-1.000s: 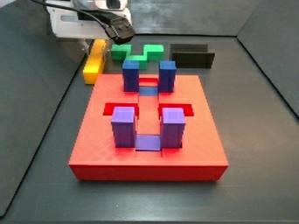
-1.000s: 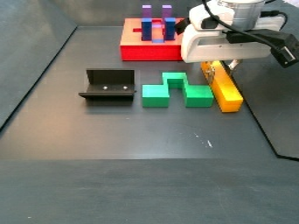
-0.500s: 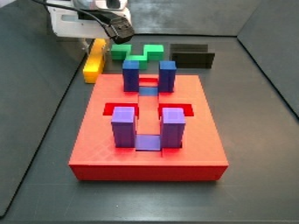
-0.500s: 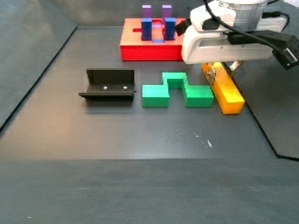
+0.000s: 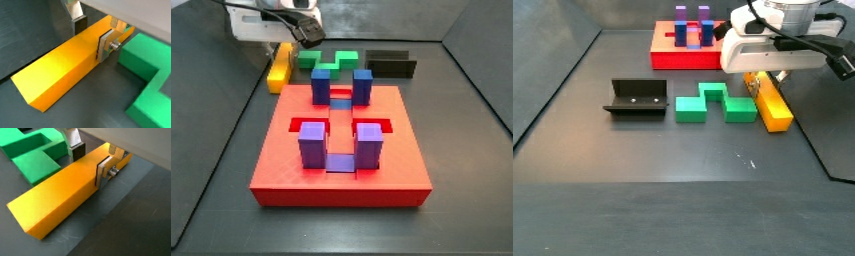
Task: Pick up the yellow object. Move up. Move to above the board. Insert the yellow object.
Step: Pick up the yellow object, then move up, then move to above the board.
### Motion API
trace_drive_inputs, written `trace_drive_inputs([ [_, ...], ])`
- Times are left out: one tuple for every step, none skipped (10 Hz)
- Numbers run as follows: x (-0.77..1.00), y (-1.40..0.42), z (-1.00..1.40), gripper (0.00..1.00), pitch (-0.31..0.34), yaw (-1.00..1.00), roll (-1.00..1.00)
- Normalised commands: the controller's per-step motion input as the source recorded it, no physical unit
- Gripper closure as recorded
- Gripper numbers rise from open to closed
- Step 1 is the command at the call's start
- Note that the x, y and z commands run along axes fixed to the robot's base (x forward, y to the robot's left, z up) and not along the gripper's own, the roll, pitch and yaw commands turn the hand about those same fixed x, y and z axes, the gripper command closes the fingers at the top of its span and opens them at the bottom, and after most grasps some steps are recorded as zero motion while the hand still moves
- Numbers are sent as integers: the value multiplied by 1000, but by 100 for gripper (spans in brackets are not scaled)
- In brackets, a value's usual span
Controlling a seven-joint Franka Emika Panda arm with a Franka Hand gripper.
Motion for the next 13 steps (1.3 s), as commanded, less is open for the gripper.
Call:
trace_drive_inputs([
  [0,0,0,100,0,0,0],
  [0,0,0,100,0,0,0],
  [0,0,833,100,0,0,0],
  [-3,23,824,100,12,15,-1],
  [-48,1,624,100,74,22,-38],
  [-8,-13,363,100,64,16,-87],
  [0,0,1400,100,0,0,0],
  [-12,-4,1400,100,12,-1,-11],
  [-45,-20,1400,100,22,-1,-56],
  [-40,-8,1400,100,-6,-4,-123],
  [-10,4,1400,100,22,-10,-112],
  [8,-7,1400,100,55,-7,-94],
  [4,2,1400,100,59,-8,-77],
])
